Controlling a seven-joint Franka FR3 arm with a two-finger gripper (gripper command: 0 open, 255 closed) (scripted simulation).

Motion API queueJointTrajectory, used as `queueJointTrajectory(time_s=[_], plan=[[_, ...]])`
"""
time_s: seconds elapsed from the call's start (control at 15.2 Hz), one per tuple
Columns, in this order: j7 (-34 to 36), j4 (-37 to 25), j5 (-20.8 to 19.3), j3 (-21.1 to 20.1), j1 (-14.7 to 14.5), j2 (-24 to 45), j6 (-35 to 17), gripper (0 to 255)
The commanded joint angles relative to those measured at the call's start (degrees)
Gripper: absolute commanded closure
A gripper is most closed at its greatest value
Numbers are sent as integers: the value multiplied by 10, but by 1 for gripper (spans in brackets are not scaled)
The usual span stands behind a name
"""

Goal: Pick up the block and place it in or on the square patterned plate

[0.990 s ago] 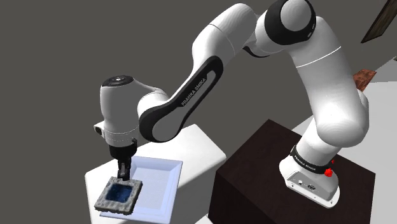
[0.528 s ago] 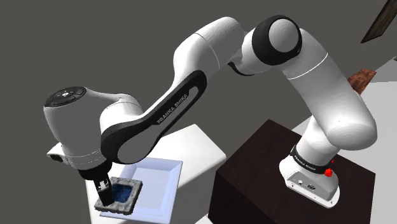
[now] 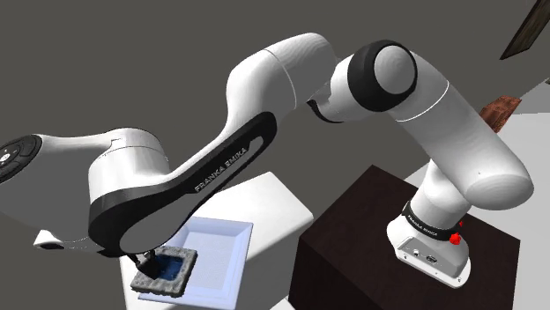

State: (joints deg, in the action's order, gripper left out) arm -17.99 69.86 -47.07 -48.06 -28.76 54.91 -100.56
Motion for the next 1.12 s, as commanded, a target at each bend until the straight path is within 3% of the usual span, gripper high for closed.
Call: queueJointTrajectory(time_s=[0.0,0.33,0.59,0.66,0.79,0.86,0.99,1.06], plan=[[2,12,-16,-10,4,58,-139,0],[11,8,-46,-32,14,79,-134,0],[25,4,-94,-80,35,105,-111,0],[21,-20,-91,-81,19,108,-96,255],[35,11,-89,-86,31,97,-105,255],[51,63,-86,-95,59,76,-117,255],[36,29,-92,-85,43,96,-115,255],[48,66,-92,-90,63,84,-128,255]])
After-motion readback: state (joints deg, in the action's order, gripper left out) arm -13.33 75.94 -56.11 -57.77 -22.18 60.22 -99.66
